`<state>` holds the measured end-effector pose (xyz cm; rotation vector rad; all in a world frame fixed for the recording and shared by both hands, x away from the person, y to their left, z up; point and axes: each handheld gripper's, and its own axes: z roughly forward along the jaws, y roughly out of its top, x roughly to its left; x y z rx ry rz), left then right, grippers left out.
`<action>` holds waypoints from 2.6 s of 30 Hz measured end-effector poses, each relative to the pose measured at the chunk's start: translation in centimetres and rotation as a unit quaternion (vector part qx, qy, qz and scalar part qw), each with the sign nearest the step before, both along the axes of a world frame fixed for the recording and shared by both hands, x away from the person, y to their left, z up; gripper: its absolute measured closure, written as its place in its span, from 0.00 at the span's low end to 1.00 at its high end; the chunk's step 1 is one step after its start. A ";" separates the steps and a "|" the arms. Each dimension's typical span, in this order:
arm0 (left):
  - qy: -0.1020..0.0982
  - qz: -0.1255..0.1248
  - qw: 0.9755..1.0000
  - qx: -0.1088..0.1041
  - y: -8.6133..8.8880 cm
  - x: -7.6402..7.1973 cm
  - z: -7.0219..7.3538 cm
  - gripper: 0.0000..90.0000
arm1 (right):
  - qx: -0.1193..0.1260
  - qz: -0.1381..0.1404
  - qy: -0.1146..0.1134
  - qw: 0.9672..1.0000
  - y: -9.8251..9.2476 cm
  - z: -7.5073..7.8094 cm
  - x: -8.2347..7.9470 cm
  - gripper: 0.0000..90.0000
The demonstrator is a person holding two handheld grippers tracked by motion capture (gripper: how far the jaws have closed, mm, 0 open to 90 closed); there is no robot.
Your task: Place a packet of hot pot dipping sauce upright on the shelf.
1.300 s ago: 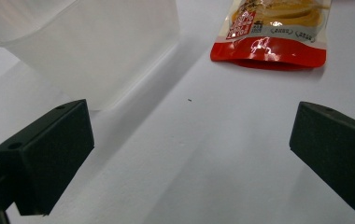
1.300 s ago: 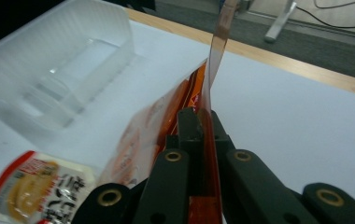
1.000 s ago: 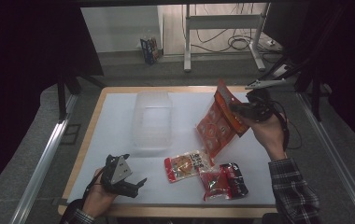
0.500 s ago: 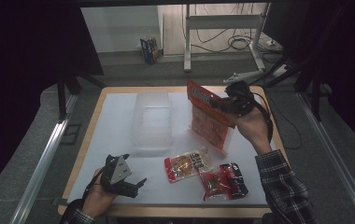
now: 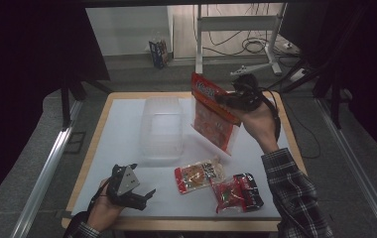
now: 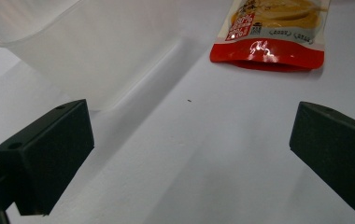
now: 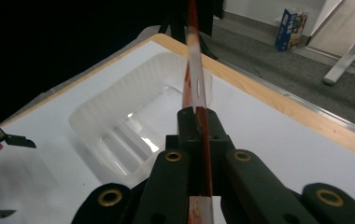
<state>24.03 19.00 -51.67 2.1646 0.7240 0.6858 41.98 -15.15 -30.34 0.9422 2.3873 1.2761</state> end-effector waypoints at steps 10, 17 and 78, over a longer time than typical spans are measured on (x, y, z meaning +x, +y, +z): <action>-0.002 0.001 1.000 -0.002 0.1 0.0 0.1 0.00 | 0.036 0.003 0.010 0.999 1.8 0.5 1.5 0.98; -0.003 0.000 1.000 -0.002 0.0 -0.1 0.1 0.00 | 0.049 0.004 0.009 0.999 3.5 1.4 2.3 0.98; 0.008 -0.016 1.000 -0.016 0.1 -0.1 0.2 0.00 | 0.022 0.021 0.039 0.999 16.8 -5.8 9.4 0.98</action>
